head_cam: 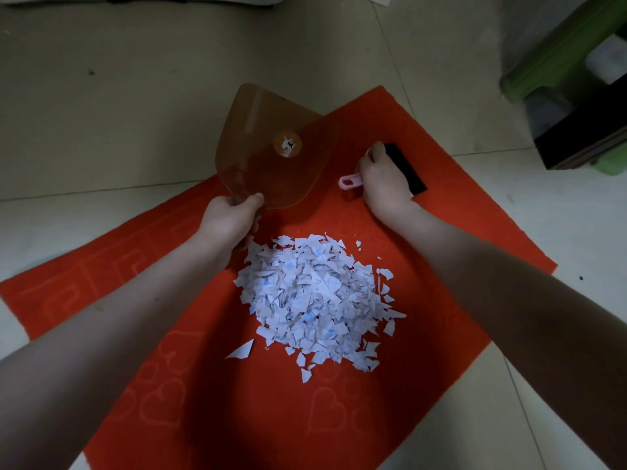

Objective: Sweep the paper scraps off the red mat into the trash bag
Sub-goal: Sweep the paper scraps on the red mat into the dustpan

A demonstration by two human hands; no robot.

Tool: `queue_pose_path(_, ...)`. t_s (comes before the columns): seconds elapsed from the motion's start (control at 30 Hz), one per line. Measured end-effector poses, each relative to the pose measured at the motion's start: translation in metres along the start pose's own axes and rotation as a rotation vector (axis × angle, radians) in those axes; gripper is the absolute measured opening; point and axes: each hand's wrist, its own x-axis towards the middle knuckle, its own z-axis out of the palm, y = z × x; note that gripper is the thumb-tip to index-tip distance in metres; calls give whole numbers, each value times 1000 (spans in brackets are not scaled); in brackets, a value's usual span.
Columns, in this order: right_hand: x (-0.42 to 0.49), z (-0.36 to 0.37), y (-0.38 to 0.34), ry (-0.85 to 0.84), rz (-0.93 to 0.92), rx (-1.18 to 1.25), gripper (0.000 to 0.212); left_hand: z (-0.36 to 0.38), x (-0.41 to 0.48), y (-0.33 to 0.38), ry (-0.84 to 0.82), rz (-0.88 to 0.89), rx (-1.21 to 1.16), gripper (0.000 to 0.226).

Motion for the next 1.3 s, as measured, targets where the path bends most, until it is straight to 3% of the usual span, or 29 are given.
queue_pose_path(0.2,-4,-36,12,430,198,299,20,-2,-2,0,-11,10,-11,34)
queue_pose_path(0.3,4,-59,-10,511,-29,452,22,3,-3,2,-21,9,5,34)
queue_pose_path(0.37,8,-69,-37,431,-211,446,27,8,-6,4,-29,6,19,34)
queue_pose_path(0.43,13,-71,-54,251,-253,262,19,12,-8,6,-40,10,24,34)
queue_pose_path(0.5,21,-62,-45,151,-93,230,20,12,-9,7,-49,19,31,34)
queue_pose_path(0.6,22,-42,-4,155,151,238,24,4,-7,5,-33,33,33,34)
queue_pose_path(0.77,1,-26,24,-37,188,15,24,-2,-1,1,7,18,-10,34)
queue_pose_path(0.9,9,-18,21,-32,175,123,27,-3,3,1,1,11,-19,34)
queue_pose_path(1.0,6,-13,16,-38,47,7,18,-2,8,-1,8,6,-25,35)
queue_pose_path(1.17,1,-9,14,-7,64,3,17,-3,13,-4,18,-7,-31,34)
queue_pose_path(1.3,3,-3,11,-63,-23,-42,15,-1,14,-5,12,-19,-26,33)
